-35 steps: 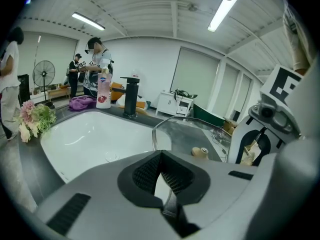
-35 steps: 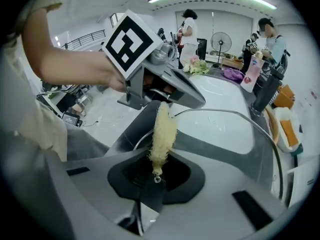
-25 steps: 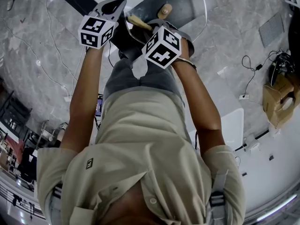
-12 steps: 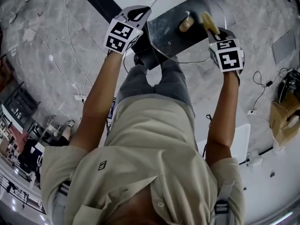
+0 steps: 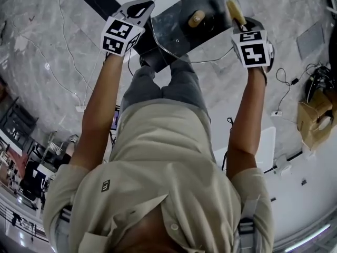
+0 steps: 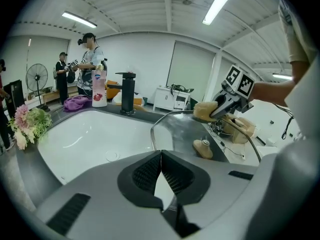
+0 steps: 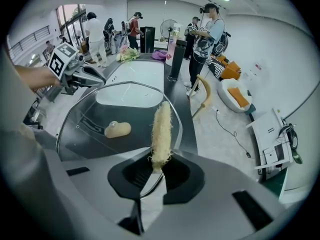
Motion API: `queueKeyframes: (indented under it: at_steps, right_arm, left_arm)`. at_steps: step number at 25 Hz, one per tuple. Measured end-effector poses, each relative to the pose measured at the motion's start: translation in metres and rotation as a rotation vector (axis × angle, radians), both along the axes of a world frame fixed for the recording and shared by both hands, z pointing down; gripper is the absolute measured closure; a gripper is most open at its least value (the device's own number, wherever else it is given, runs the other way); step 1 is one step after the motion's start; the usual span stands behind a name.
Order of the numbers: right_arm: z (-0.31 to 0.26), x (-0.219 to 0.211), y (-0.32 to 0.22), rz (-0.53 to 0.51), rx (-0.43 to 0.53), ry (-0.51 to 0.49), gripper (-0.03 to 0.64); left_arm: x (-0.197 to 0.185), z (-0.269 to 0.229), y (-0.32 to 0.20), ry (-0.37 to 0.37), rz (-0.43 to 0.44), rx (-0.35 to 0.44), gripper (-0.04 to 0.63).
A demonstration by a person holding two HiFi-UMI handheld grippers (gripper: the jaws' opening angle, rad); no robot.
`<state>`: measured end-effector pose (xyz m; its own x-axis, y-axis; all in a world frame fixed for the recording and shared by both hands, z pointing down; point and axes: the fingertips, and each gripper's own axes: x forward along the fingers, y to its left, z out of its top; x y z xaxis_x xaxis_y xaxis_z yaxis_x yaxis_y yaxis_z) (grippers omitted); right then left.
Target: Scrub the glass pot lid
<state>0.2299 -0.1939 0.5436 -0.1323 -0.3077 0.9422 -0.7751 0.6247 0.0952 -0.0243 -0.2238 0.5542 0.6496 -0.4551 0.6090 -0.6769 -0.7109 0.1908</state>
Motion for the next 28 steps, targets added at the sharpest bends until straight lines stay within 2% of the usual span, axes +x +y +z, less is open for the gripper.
queueKeyframes:
  at_steps: [7, 9, 15, 17, 20, 28]
  right_arm:
    - [0.008, -0.015, 0.018, -0.044, -0.05, -0.011, 0.566]
    - [0.015, -0.04, 0.033, -0.121, -0.088, -0.025, 0.566]
    - [0.019, -0.148, 0.116, -0.481, -0.266, -0.146, 0.566]
    - [0.012, -0.17, 0.137, -0.55, -0.316, -0.192, 0.566]
    - [0.008, -0.174, 0.145, -0.567, -0.338, -0.193, 0.566]
    - [0.011, -0.145, 0.137, -0.499, -0.365, -0.177, 0.566]
  left_arm:
    - [0.004, -0.005, -0.005, 0.014, -0.006, 0.008, 0.579]
    - [0.004, -0.005, -0.007, 0.02, -0.011, 0.007, 0.579]
    - [0.004, -0.004, -0.006, 0.017, -0.018, 0.013, 0.58]
    - [0.004, -0.003, -0.006, 0.011, -0.018, 0.014, 0.58]
    - [0.003, -0.002, -0.005, 0.005, -0.021, 0.011, 0.58]
    - [-0.001, 0.009, -0.001, -0.021, -0.023, -0.005, 0.58]
